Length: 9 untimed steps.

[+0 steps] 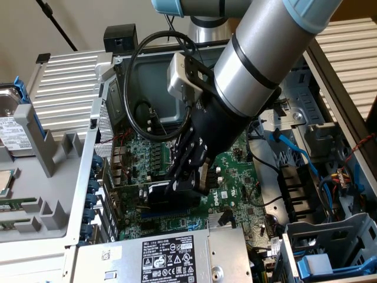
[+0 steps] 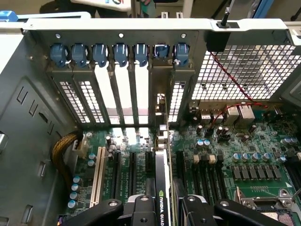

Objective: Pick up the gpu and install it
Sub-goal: 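Insert the gpu into the slot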

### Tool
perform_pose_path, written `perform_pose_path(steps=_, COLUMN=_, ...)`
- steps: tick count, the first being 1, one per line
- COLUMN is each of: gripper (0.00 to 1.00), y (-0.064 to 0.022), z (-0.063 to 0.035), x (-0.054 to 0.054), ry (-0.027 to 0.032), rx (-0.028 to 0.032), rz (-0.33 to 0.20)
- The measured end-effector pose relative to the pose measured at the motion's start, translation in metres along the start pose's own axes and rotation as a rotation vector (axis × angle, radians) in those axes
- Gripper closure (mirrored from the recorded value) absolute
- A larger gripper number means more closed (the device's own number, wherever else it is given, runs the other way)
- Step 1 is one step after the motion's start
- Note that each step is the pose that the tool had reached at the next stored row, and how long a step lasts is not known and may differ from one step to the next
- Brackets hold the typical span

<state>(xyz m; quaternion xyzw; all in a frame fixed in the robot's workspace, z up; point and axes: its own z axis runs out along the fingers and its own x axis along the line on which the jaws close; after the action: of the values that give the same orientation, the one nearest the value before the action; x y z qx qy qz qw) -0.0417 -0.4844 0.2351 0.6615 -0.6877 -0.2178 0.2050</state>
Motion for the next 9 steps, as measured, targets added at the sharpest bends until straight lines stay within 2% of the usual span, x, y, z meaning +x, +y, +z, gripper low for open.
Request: perform_pose_path(steps=9, gripper=0.74, y=-0.0007, z=0.0010, x=0.0000, ry=0.0000, rx=0.0000, rz=0.000)
